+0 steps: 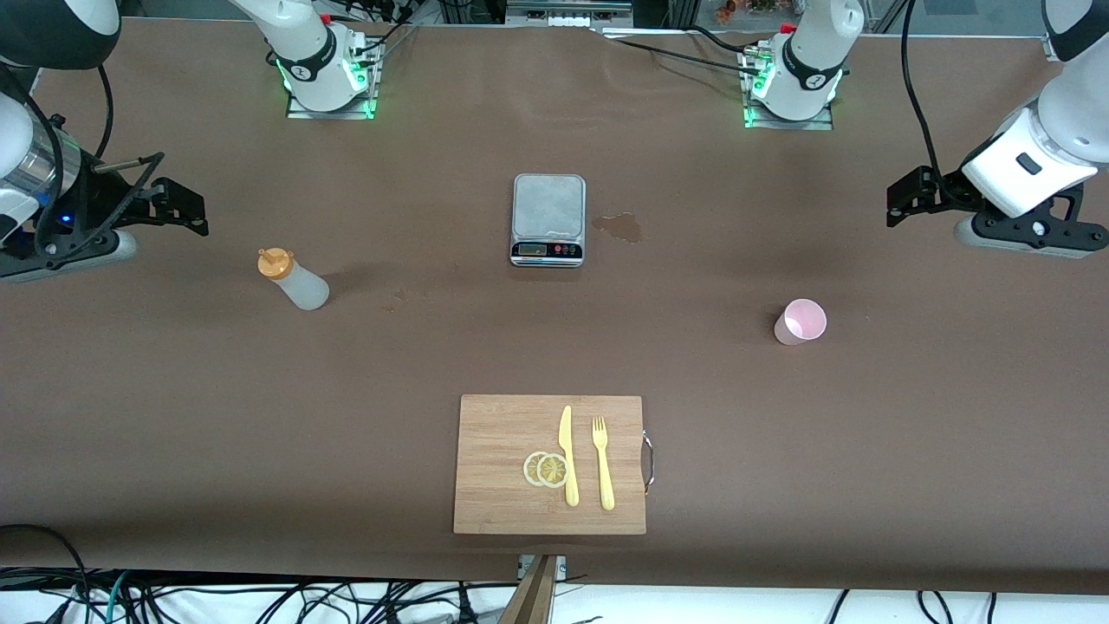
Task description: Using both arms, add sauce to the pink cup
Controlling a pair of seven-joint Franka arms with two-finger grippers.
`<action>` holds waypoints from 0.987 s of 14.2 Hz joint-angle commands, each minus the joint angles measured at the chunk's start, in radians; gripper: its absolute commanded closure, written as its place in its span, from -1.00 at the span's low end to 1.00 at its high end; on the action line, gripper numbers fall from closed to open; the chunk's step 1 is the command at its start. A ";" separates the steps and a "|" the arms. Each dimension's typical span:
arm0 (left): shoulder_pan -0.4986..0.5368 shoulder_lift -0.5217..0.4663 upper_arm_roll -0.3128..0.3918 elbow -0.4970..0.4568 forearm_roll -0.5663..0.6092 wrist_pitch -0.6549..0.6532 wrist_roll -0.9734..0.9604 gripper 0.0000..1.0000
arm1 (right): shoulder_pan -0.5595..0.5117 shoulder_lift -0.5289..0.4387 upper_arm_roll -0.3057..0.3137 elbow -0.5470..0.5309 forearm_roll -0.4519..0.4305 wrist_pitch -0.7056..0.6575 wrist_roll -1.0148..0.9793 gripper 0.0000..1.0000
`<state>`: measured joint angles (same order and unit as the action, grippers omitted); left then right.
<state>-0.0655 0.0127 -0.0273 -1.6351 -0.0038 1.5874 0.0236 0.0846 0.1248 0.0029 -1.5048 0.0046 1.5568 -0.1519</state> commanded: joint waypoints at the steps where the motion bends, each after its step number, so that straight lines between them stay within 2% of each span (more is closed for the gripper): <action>1: 0.001 0.023 -0.006 0.049 0.013 -0.044 -0.004 -1.00 | -0.002 0.003 -0.003 0.018 0.000 -0.020 0.009 -1.00; 14: 0.001 0.024 -0.009 0.040 -0.005 -0.061 0.007 -1.00 | -0.016 0.010 -0.014 0.014 0.000 -0.044 0.005 -1.00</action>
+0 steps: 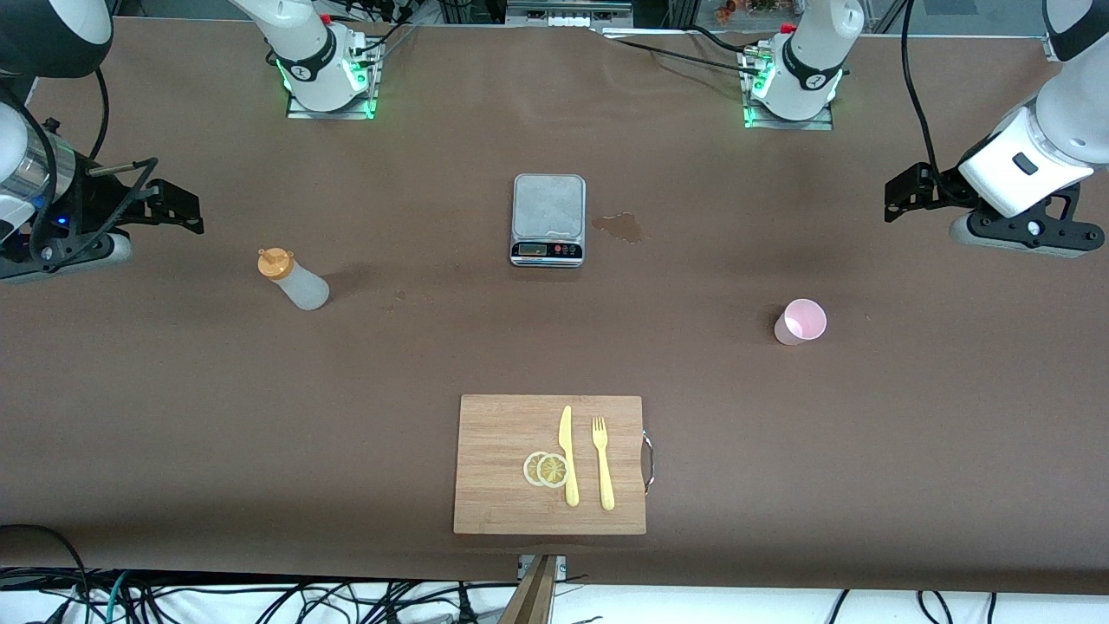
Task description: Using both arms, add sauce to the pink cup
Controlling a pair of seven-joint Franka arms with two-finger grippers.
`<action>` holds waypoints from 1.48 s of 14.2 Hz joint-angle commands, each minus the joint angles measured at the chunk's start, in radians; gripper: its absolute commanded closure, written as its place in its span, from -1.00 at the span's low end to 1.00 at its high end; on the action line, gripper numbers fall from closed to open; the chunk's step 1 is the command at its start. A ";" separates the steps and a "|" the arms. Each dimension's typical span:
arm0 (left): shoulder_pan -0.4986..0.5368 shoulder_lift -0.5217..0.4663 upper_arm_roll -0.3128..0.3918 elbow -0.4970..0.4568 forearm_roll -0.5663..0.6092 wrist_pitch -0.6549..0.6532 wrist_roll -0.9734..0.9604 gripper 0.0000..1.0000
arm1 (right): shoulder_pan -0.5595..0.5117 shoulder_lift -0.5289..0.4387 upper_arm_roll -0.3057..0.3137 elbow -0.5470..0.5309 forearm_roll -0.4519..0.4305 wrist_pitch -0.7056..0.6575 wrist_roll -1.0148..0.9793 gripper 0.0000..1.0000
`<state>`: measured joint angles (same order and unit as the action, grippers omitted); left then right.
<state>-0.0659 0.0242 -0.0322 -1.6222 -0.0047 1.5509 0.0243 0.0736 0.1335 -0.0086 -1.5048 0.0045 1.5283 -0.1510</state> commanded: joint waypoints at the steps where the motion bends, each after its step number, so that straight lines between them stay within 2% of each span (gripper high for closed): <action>1: 0.001 0.014 -0.005 0.024 -0.004 -0.040 0.008 -1.00 | -0.005 0.002 -0.002 0.015 0.000 -0.016 0.008 -1.00; 5: -0.002 0.031 -0.005 0.021 -0.004 -0.054 0.006 -1.00 | -0.014 0.003 -0.002 0.014 0.000 -0.011 -0.007 -1.00; 8: -0.009 0.118 -0.005 0.009 0.002 -0.064 0.017 -1.00 | -0.018 0.003 -0.002 0.015 0.002 -0.008 -0.009 -1.00; 10: -0.011 0.210 -0.005 0.013 0.006 -0.031 0.017 -1.00 | -0.018 0.003 -0.002 0.017 0.002 -0.005 -0.007 -1.00; 14: -0.005 0.307 -0.005 -0.034 0.008 0.136 0.017 -1.00 | -0.021 0.003 -0.002 0.015 0.000 -0.004 -0.009 -1.00; 15: -0.002 0.318 -0.005 -0.063 0.011 0.193 0.017 -1.00 | -0.021 0.006 -0.002 0.015 0.000 -0.005 -0.009 -1.00; 18: -0.006 0.313 -0.005 -0.229 0.035 0.395 0.023 -1.00 | -0.021 0.009 -0.002 0.015 0.000 -0.007 -0.007 -1.00; 20: -0.002 0.322 -0.005 -0.272 0.126 0.499 0.081 -1.00 | -0.021 0.009 -0.002 0.015 0.000 -0.007 -0.007 -1.00; 21: 0.004 0.339 -0.005 -0.290 0.129 0.544 0.097 -1.00 | -0.021 0.011 -0.002 0.015 0.000 -0.007 -0.007 -1.00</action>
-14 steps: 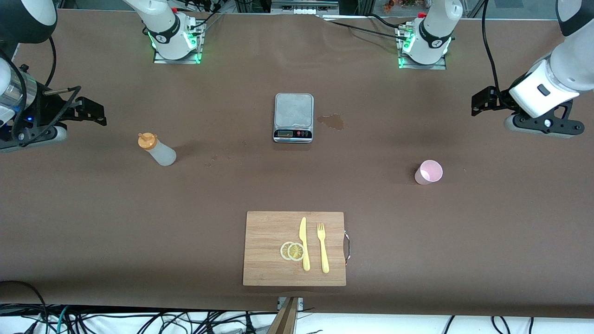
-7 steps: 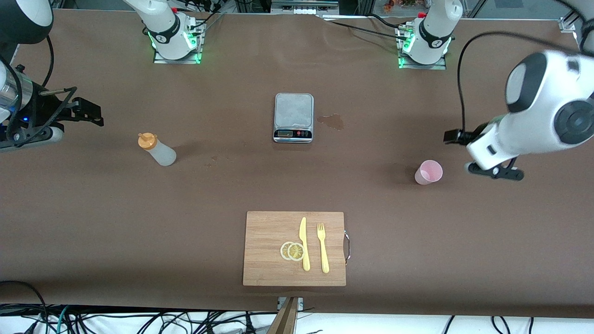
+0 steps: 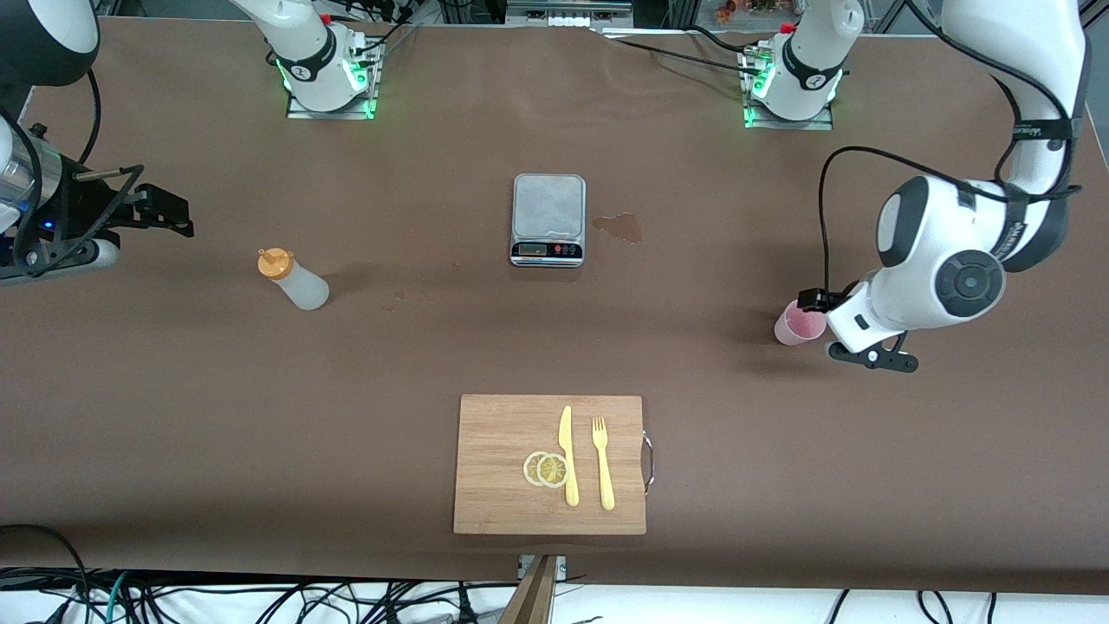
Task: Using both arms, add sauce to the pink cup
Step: 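Lower the left gripper and grasp the pink cup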
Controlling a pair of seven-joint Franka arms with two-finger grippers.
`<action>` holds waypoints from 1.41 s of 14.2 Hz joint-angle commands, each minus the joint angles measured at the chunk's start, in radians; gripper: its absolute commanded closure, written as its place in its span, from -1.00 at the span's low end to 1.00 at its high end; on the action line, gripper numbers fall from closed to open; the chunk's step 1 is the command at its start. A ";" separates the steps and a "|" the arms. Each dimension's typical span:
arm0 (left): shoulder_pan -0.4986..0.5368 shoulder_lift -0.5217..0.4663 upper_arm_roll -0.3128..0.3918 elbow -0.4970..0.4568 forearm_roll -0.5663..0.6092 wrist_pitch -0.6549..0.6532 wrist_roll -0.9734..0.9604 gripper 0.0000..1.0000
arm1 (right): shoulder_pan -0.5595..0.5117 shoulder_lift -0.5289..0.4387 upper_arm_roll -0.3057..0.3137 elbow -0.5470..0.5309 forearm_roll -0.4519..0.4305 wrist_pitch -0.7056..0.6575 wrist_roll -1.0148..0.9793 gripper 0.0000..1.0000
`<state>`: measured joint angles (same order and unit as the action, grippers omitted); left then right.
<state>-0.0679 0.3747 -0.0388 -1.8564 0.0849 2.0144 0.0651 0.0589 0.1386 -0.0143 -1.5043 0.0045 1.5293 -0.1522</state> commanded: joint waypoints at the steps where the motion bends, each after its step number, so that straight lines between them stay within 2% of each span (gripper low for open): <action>1: 0.007 0.004 0.002 -0.076 0.044 0.128 0.061 -1.00 | -0.007 0.004 0.004 0.015 0.000 -0.008 -0.006 -1.00; 4: 0.013 0.009 0.005 -0.161 0.108 0.248 0.064 -1.00 | -0.008 0.006 0.004 0.015 0.000 -0.006 -0.006 -1.00; 6: 0.029 0.016 0.005 -0.178 0.136 0.297 0.064 -0.96 | -0.014 0.006 0.004 0.016 0.000 -0.005 -0.006 -1.00; 7: 0.034 0.026 0.004 -0.185 0.136 0.300 0.062 -0.71 | -0.013 0.006 0.004 0.016 0.000 -0.005 -0.006 -1.00; 8: 0.036 0.029 0.004 -0.196 0.127 0.302 0.061 -0.11 | -0.013 0.006 0.004 0.016 0.000 -0.005 -0.006 -1.00; 9: 0.034 0.032 0.004 -0.198 0.125 0.303 0.059 0.25 | -0.013 0.006 0.004 0.016 0.000 -0.005 -0.006 -1.00; 10: 0.020 0.044 0.002 -0.190 0.128 0.299 0.058 0.46 | -0.011 0.004 0.004 0.016 0.002 -0.005 -0.006 -1.00; 11: 0.010 0.050 0.002 -0.188 0.134 0.299 0.053 0.80 | -0.007 0.004 0.005 0.016 0.000 -0.005 -0.001 -1.00; 12: 0.010 0.052 0.002 -0.188 0.133 0.299 0.052 1.00 | -0.005 0.004 0.005 0.016 -0.003 -0.005 0.002 -1.00; 17: 0.007 0.052 0.000 -0.156 0.130 0.273 0.053 1.00 | -0.011 0.004 0.004 0.016 0.002 -0.006 -0.006 -1.00; 19: 0.002 0.036 -0.016 -0.123 0.122 0.200 0.050 1.00 | -0.008 0.004 0.005 0.016 0.002 -0.006 -0.006 -1.00; 20: 0.002 0.027 -0.051 -0.101 0.115 0.147 0.033 1.00 | -0.008 0.006 0.005 0.016 0.002 -0.005 -0.006 -1.00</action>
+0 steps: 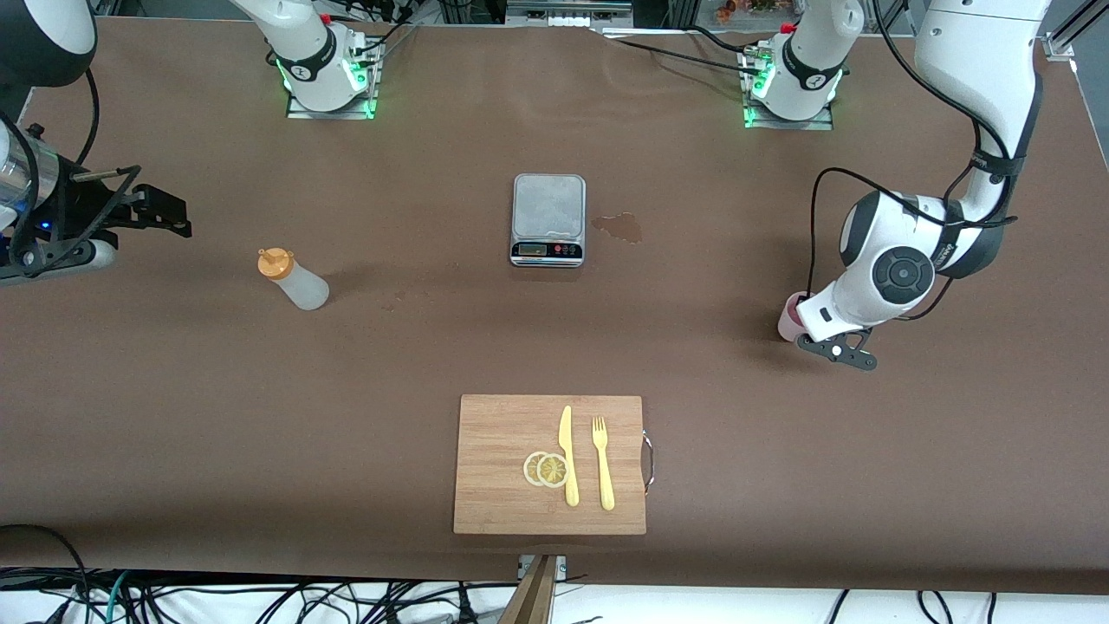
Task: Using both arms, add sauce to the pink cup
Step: 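Lower the left gripper and grasp the pink cup, then carry the pink cup with the left gripper onto the scale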
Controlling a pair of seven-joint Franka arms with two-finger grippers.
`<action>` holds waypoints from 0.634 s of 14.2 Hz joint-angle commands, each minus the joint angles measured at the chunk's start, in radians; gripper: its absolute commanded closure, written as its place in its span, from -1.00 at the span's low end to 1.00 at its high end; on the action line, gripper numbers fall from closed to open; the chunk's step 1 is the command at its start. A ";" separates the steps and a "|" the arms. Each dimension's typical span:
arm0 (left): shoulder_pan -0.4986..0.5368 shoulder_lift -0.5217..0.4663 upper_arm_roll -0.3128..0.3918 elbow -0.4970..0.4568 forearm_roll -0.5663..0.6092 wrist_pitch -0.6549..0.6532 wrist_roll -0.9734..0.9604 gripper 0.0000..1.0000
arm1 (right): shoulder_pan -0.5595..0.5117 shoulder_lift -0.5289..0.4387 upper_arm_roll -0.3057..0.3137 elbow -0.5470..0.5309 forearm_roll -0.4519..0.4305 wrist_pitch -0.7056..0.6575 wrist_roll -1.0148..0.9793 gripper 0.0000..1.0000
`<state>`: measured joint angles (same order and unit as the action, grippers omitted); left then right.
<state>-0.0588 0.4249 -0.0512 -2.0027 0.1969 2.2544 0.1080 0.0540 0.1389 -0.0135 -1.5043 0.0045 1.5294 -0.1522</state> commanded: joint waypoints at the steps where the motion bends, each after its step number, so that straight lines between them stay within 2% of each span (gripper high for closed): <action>1: -0.007 -0.029 -0.067 0.068 -0.025 -0.146 -0.051 1.00 | -0.006 0.004 0.004 0.016 0.002 -0.006 -0.007 -1.00; 3: -0.006 -0.047 -0.148 0.085 -0.065 -0.219 -0.146 1.00 | -0.002 0.005 0.004 0.016 -0.003 -0.005 -0.006 -1.00; 5: -0.006 -0.058 -0.221 0.088 -0.077 -0.234 -0.259 1.00 | -0.009 0.008 0.003 0.016 0.002 -0.006 -0.007 -1.00; 9: -0.006 -0.063 -0.376 0.088 -0.178 -0.231 -0.497 1.00 | -0.003 0.008 0.004 0.018 0.002 -0.006 -0.004 -1.00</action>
<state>-0.0687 0.3762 -0.3694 -1.9141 0.0638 2.0392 -0.2833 0.0538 0.1402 -0.0136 -1.5043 0.0045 1.5294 -0.1522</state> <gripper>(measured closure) 0.943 0.000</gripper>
